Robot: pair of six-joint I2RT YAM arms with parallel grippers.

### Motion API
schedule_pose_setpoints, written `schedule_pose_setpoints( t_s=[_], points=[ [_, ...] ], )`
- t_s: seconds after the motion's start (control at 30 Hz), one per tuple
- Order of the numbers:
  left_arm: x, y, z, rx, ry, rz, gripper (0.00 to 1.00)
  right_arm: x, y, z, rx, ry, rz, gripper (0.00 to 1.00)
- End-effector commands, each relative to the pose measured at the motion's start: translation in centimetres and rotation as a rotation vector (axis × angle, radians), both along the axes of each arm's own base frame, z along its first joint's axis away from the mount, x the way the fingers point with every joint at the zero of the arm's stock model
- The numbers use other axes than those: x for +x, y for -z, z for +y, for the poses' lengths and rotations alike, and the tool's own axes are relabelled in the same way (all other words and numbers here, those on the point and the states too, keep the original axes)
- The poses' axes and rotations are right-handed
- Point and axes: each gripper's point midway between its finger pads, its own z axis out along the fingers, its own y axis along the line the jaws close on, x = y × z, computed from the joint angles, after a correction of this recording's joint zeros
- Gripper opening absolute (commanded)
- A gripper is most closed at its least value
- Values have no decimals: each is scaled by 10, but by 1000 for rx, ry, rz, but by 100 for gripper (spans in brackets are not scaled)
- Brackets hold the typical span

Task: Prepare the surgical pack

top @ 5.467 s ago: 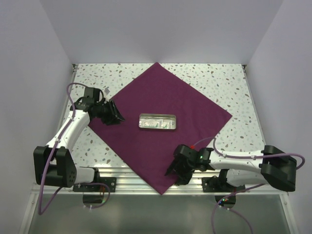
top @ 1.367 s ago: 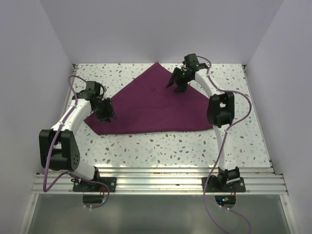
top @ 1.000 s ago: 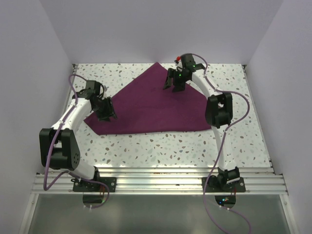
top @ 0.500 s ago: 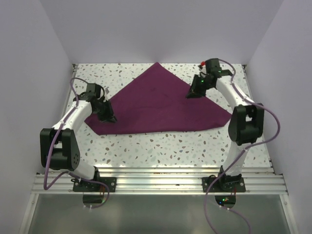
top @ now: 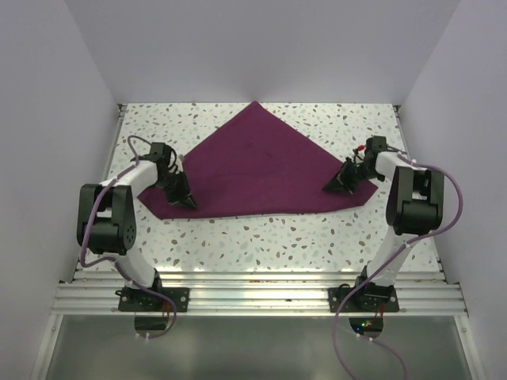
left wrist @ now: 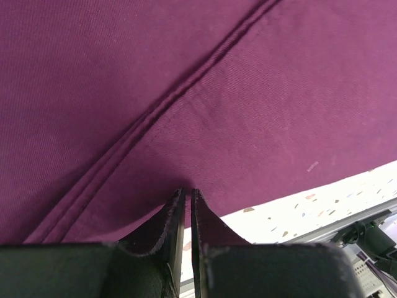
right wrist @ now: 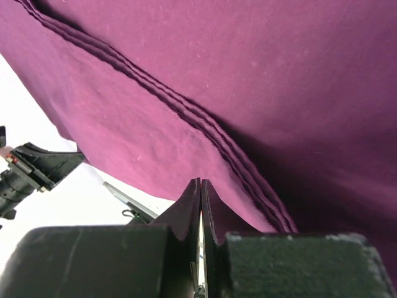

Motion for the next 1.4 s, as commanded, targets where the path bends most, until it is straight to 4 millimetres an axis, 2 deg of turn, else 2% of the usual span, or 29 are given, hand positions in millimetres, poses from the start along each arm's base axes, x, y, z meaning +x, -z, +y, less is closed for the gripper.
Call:
schedule_pose_setpoints(
  t_s=[0.0, 0.07, 0.17, 0.27, 0.33, 0.43, 0.53, 0.57, 0.6, 0.7, 0.77, 0.83, 0.9, 0.97, 1.03, 1.1, 1.23, 1.27, 1.37],
  points=[
    [19, -1, 2, 1, 17, -52, 11, 6, -2, -6, -1, -16, -57, 0],
    [21, 3, 3, 5, 18, -48, 11, -2, 13, -18, -19, 6, -15, 0],
    [23, 4, 4, 14, 18, -45, 11, -26, 36, -29, -54, 11, 82, 0],
    [26, 2, 6, 24, 19, -52, 11, -40, 47, -35, -104, -2, 117, 0],
    [29, -1, 6, 28, 19, -59, 11, -41, 52, -39, -127, -5, 124, 0],
    [35, -11, 10, 48, 16, -76, 11, -28, 39, -40, -127, -3, 87, 0],
    [39, -35, 14, 76, 5, -131, 18, -8, 11, -43, -137, 3, 13, 0],
    [38, -39, 16, 88, 2, -141, 20, -1, -7, -44, -145, 3, -23, 0],
    [35, -43, 17, 93, 2, -140, 24, 1, -15, -43, -143, -5, -40, 0],
    [25, -49, 19, 99, -1, -144, 26, -2, -35, -34, -106, -18, -71, 0],
    [12, -48, 17, 85, -1, -133, 25, -10, -35, -25, -65, -22, -76, 0],
    [2, -43, 15, 70, -9, -127, 24, -17, -28, -21, -43, -18, -62, 0],
    [-4, -37, 13, 59, -20, -116, 23, -28, -11, -20, -39, -21, -18, 0],
    [-15, -22, 11, 41, -24, -64, 17, -33, 1, -19, -37, -31, 2, 0],
    [-17, -14, 12, 32, -33, -39, 14, -39, 18, -25, -75, -35, 38, 0],
    [-11, -10, 17, 43, -50, -52, 13, -41, 28, -28, -88, -34, 53, 0],
    [-3, 10, 42, 67, -102, -7, 8, -47, 46, -37, -120, -6, 99, 0],
    [1, 15, 58, 92, -133, -9, 7, -48, 47, -39, -127, -4, 109, 0],
    [-2, 36, 86, 104, -200, 43, 1, -49, 54, -49, -171, 2, 148, 0]
  ],
)
